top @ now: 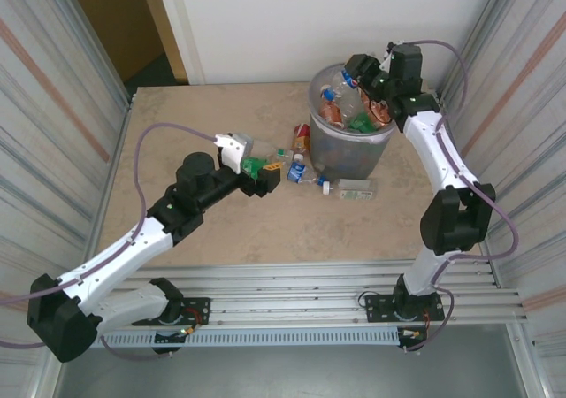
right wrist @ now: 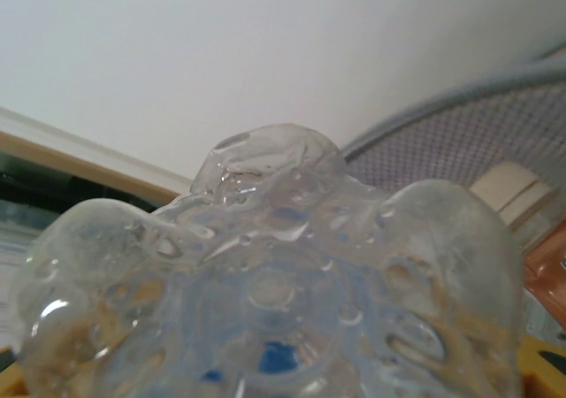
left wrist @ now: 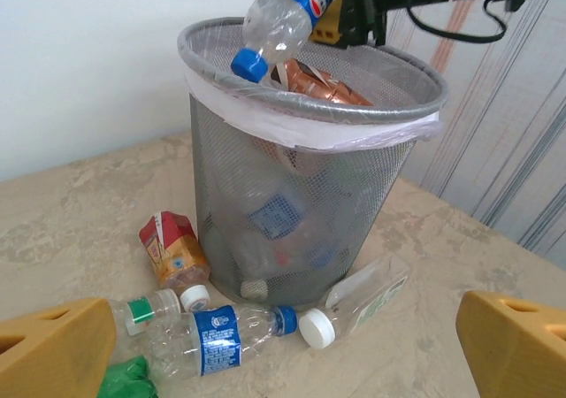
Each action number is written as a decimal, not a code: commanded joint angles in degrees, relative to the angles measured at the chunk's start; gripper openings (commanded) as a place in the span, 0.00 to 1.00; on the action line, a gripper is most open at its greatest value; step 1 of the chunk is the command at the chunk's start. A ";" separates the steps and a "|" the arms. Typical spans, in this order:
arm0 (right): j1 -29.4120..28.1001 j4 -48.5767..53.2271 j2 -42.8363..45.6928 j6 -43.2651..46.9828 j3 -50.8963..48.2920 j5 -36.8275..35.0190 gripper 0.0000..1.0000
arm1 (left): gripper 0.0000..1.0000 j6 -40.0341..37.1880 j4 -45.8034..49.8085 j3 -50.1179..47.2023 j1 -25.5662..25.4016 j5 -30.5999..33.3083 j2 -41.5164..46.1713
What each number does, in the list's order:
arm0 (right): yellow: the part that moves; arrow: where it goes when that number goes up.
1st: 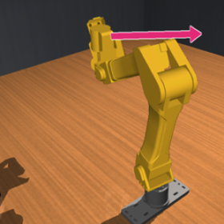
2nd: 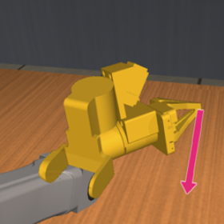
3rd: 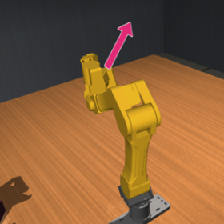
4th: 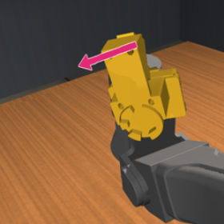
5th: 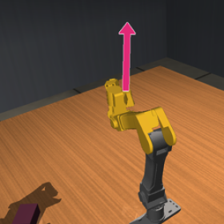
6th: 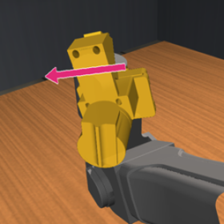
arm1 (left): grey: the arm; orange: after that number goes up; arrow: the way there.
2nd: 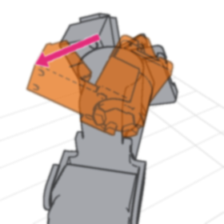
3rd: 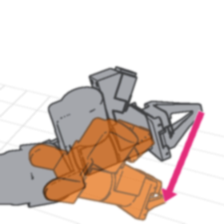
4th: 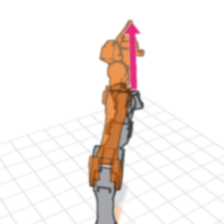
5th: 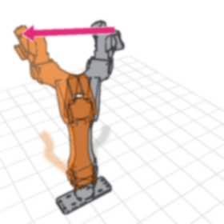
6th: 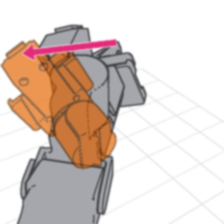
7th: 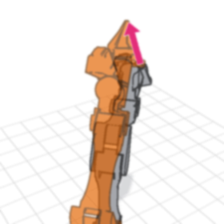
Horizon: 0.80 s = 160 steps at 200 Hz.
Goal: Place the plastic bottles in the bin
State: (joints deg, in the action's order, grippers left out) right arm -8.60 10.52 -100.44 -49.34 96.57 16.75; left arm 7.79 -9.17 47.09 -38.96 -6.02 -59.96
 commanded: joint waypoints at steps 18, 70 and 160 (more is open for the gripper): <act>-1.07 -0.31 -2.07 -3.04 1.92 0.63 0.56 | 0.99 0.80 -0.50 -0.73 0.00 0.90 0.99; -1.86 8.78 -1.02 2.35 4.79 -4.56 0.87 | 0.99 1.22 -1.34 -0.87 0.02 1.07 0.77; -3.09 17.06 1.39 16.79 11.44 -15.61 0.69 | 0.99 1.88 -2.15 -0.24 0.01 0.02 -0.66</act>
State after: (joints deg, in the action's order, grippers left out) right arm -10.94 25.56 -101.56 -39.33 103.96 5.50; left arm 8.97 -9.26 47.07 -38.96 -5.89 -60.53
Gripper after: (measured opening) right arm 0.730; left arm 0.989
